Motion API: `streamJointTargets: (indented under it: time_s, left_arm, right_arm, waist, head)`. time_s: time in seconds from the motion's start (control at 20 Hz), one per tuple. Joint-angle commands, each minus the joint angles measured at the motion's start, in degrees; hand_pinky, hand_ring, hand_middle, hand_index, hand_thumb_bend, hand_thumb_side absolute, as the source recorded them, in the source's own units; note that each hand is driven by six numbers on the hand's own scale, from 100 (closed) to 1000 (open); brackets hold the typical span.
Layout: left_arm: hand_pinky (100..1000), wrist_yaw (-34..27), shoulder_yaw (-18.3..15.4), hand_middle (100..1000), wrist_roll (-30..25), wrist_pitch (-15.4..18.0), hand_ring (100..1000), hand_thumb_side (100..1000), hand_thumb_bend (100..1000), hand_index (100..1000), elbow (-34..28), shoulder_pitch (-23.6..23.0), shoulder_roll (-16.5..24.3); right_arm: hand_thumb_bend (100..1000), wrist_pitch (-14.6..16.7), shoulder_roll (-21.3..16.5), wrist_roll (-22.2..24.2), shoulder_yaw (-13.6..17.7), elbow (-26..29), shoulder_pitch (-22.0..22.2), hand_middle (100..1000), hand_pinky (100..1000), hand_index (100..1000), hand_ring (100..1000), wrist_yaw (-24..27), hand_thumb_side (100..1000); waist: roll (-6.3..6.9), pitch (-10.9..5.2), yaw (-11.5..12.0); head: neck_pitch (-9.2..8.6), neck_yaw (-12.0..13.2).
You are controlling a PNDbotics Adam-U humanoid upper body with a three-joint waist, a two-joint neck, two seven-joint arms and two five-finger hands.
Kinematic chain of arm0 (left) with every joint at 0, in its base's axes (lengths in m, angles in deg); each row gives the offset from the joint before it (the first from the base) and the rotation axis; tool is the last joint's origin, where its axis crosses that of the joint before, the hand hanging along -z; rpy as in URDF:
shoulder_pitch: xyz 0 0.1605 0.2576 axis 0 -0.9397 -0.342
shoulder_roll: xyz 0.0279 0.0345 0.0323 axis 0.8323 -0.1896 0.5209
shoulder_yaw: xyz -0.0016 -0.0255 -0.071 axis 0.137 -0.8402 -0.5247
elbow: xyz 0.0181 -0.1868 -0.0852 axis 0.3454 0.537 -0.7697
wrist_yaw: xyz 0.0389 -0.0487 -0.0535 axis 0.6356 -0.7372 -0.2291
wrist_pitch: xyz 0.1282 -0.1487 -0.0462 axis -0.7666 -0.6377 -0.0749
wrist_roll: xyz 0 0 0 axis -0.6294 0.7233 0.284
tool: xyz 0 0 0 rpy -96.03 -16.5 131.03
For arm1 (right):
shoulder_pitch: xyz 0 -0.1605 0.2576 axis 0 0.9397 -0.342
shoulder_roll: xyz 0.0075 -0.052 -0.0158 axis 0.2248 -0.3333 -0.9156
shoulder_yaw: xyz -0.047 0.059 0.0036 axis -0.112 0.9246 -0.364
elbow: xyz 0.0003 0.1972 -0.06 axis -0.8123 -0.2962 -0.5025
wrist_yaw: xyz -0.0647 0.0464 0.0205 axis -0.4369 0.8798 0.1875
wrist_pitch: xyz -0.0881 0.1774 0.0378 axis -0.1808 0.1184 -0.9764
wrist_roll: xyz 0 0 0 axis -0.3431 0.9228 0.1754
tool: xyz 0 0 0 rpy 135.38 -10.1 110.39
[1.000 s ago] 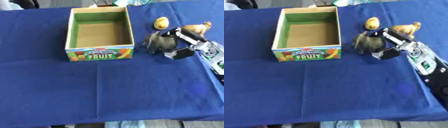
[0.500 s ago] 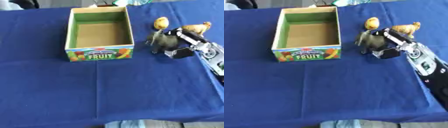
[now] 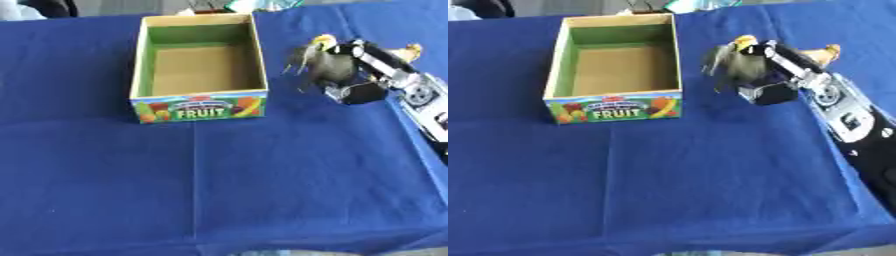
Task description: Pick up objects on the table and place them in the box.
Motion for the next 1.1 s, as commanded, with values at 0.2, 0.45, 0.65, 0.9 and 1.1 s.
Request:
streamJointTargets:
  time_s: [0.2, 0.45, 0.65, 0.9, 1.1]
  left_arm:
    - [586, -0.08, 0.0, 655, -0.36, 0.11, 588, 505, 196, 721, -0.82, 0.2, 1.21]
    - [586, -0.21, 0.23, 655, -0.6, 0.21, 589, 505, 197, 722, -0.75, 0.37, 1.07]
    - [586, -0.37, 0.51, 656, -0.9, 0.28, 589, 505, 196, 722, -0.69, 0.67, 0.86]
    - [587, -0.64, 0.94, 656, -1.38, 0.42, 589, 505, 195, 722, -0.63, 1.28, 0.63]
    - [587, -0.89, 1.4, 656, -1.86, 0.59, 589, 504, 195, 722, -0.57, 1.92, 0.47]
  right_arm:
    - [100, 0.03, -2.47, 1.53, -0.12, 3.39, -6.03, 313, 794, 586, 648, 2.76, 308]
    - [100, 0.61, -0.99, 2.81, -0.9, 2.01, -10.74, 314, 797, 586, 648, 2.56, 308]
    - [100, 1.05, 1.37, 3.38, -0.93, -0.83, -14.44, 314, 797, 589, 645, 1.75, 310]
    - [100, 1.57, 4.94, 4.22, -0.98, -4.81, -18.39, 320, 800, 595, 648, -0.25, 316]
    - [100, 2.16, 8.22, 4.79, -0.67, -8.65, -20.89, 324, 805, 602, 653, -2.89, 322]
  waist:
    - [-0.1, -1.39, 0.27]
    - [-0.03, -1.37, 1.14]
    - [0.08, -1.17, 2.18]
    - [0.22, -0.73, 3.85]
    - [0.33, -0.39, 5.38]
  head:
    - [0.29, -0.3]
    - [0.29, -0.74]
    - [0.29, -1.32]
    - [0.29, -2.61]
    - [0.29, -3.89]
